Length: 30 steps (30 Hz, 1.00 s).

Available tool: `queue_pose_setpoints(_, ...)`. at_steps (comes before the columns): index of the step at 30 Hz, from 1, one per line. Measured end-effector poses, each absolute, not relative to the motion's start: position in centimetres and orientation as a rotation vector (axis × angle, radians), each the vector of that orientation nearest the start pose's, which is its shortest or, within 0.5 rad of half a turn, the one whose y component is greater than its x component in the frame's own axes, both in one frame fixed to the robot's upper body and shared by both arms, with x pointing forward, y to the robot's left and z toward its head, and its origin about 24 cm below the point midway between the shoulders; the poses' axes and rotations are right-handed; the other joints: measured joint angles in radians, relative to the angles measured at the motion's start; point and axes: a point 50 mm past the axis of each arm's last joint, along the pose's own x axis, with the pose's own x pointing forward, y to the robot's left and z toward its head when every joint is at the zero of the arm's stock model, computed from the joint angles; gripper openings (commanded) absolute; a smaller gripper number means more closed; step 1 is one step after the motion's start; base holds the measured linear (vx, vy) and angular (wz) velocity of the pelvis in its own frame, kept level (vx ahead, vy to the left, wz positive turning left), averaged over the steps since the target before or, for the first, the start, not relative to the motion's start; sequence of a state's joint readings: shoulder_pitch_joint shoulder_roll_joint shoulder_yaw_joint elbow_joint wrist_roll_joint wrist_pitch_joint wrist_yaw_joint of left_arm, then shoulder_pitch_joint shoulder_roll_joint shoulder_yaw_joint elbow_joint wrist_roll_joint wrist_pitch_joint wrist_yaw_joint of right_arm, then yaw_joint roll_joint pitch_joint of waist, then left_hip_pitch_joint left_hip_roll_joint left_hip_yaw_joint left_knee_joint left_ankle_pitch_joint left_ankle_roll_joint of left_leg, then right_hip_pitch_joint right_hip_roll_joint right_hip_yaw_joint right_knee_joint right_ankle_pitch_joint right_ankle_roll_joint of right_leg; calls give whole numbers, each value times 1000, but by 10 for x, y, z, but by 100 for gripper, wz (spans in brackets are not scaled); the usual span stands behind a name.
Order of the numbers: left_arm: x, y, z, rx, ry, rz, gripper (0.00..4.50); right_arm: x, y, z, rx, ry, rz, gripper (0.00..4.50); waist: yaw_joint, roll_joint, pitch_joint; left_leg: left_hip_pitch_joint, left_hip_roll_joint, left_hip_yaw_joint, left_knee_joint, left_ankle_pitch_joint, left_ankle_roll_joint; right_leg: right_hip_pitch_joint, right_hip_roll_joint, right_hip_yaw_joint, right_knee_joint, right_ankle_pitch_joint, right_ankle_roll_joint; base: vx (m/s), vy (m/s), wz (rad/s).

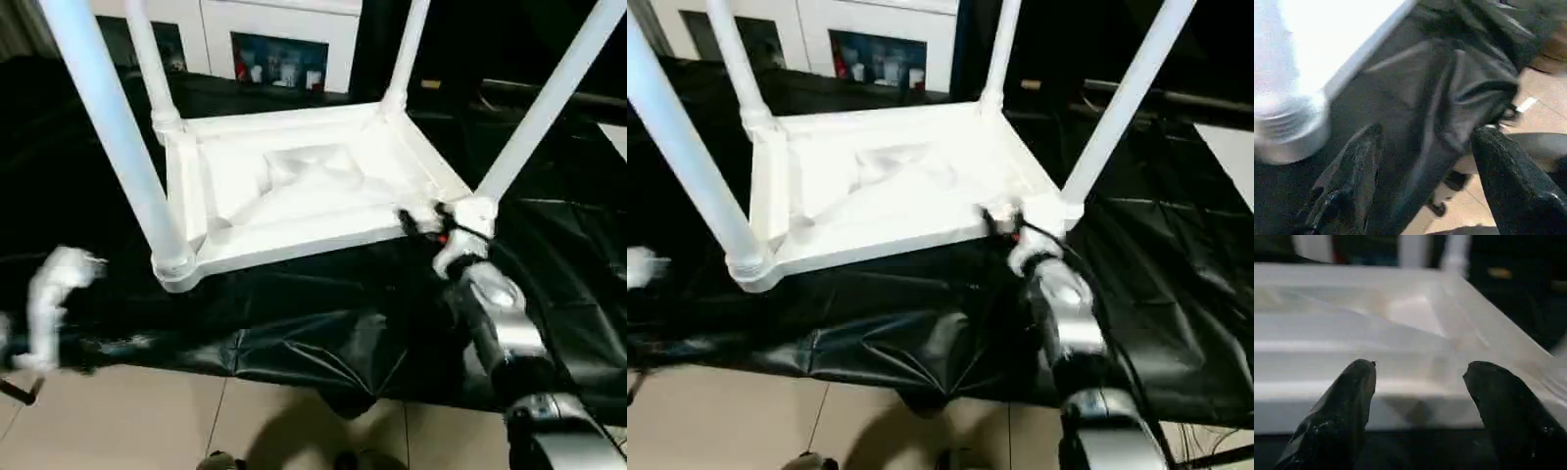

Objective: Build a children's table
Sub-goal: Rotate leg to tighten, then rotate table base

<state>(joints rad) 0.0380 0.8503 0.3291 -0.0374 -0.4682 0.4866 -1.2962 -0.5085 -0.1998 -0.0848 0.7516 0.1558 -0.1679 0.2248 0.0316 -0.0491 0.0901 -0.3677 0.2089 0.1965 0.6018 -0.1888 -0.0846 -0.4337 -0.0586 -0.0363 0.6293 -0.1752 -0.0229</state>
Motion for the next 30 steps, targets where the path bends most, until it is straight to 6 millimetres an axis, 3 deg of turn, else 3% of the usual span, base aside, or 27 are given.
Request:
queue_pose_setpoints(4, 216, 329, 135, 84, 286, -812, 320, 337, -197, 32, -32, 124, 44, 329, -2, -1, -1, 0, -1, 0, 0, 1, -2, 0, 2, -1, 0, 2, -1, 0, 0, 0)
queue_pose_setpoints(8, 222, 334, 146, 95, 187, -790, 320, 337, -198, 30, -42, 142, 31, 329, -2, -1, -1, 1, 0, 0, 0, 1, -2, 0, 2, 0, 0, 2, -1, 0, 0, 0)
queue_pose_setpoints(16, 246, 307, 155, 4, -19, -880, 320, 344, -181, 24, -89, 218, 78, 329, -1, -2, -1, 0, 0, 0, 0, 2, -4, -1, 1, 0, 1, 3, -2, 0, 0, 0)
queue_pose_setpoints(22, 254, 290, 153, -64, -24, -993, 320, 347, -168, 18, -101, 263, 117, 329, 4, -2, -1, 0, 0, 0, 0, 2, -4, -1, 1, 0, 1, 3, -2, 0, 0, 0)
queue_pose_setpoints(30, 269, 247, 144, -131, -20, -1159, 320, 355, -140, 22, -41, 255, 248, 329, 3, -2, -1, 0, 0, 0, 0, 3, -4, -1, 0, -1, 2, 5, -2, 0, 0, 0)
